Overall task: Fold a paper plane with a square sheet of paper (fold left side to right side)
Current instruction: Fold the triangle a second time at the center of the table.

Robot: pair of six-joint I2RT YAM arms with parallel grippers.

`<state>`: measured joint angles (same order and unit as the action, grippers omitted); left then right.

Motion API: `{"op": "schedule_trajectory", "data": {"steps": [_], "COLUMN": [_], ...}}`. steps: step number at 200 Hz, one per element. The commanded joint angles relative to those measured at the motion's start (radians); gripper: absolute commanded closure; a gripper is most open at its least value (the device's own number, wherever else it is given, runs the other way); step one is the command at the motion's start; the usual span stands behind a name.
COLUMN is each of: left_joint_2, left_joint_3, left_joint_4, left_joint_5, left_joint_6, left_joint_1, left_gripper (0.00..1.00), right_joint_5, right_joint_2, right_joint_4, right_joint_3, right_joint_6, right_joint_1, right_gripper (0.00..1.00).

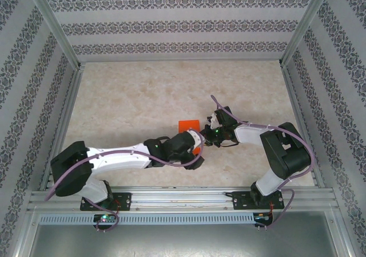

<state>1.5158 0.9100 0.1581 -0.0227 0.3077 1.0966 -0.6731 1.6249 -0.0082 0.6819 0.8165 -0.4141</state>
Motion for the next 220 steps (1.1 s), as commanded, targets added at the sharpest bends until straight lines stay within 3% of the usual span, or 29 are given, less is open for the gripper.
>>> {"op": "schedule_trajectory", "data": {"steps": [1,47,106,197,220], "left_joint_2": [0.063,0.209,0.297,0.275,0.260], "left_joint_3": [0.063,0.164,0.224,0.208,0.199], "left_joint_4": [0.086,0.170,0.225,0.205,0.196], "left_joint_5": [0.128,0.248,0.327,0.310,0.297], "left_joint_6": [-0.046,-0.097,-0.119,-0.112,-0.098], "left_joint_1": [0.038,0.056,0.056,0.056,0.055], "left_gripper": [0.31,0.27,0.30,0.79,0.88], "right_joint_5": [-0.014,-0.012,-0.010,-0.003,0.003], "right_joint_2": [-0.015,-0.014,-0.011,-0.008,-0.024], "right_joint_4": [-0.017,-0.018,-0.018,-0.021,-0.024], "right_joint_3": [0.024,0.027,0.031,0.042,0.050], "right_joint_6": [0.010,0.011,0.012,0.007,0.003], "right_joint_1": [0.005,0.003,0.001,0.001,0.006], "right_gripper": [1.00,1.00,1.00,1.00,0.95]}}
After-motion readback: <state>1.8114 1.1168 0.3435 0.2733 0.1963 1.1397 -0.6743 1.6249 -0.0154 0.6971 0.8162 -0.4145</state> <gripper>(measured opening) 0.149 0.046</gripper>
